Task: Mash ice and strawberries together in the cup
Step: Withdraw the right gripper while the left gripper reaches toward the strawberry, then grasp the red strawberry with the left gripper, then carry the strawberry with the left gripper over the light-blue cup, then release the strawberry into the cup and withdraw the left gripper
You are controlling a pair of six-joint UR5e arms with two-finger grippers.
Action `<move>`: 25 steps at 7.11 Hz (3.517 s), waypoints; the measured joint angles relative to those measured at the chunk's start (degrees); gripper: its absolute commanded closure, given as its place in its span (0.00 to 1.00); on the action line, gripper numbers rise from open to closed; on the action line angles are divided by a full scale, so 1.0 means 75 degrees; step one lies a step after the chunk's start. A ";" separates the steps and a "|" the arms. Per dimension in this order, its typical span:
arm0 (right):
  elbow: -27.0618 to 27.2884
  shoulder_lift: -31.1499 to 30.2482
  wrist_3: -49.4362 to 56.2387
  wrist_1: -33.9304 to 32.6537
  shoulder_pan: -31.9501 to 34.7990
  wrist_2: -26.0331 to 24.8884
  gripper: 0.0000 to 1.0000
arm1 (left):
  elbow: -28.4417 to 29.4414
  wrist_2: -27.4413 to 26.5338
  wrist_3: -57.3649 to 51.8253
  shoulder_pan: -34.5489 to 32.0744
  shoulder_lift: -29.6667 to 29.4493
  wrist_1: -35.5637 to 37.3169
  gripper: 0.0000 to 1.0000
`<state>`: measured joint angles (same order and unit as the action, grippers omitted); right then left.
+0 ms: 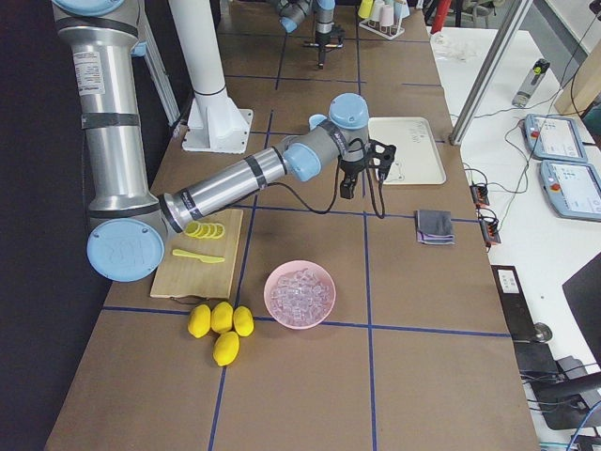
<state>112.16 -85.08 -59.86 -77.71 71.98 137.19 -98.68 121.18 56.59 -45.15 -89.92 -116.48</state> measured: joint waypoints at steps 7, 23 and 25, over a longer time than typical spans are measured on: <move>0.0044 -0.0086 0.0009 0.0021 0.0001 -0.0033 0.00 | -0.0120 -0.0271 -0.0020 -0.0021 0.0014 -0.0001 1.00; -0.0063 -0.0695 0.1514 0.0001 0.0657 0.0043 0.00 | 0.0458 -0.1683 0.4117 0.2070 -0.5142 0.0084 0.21; -0.0060 -0.0696 0.1498 0.0004 0.0653 0.0061 0.00 | 0.0124 -0.1671 0.4109 0.1900 -0.4870 0.0191 0.24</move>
<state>111.71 -90.30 -48.62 -77.68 76.88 137.64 -97.75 108.65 87.40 -30.90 -126.45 -115.05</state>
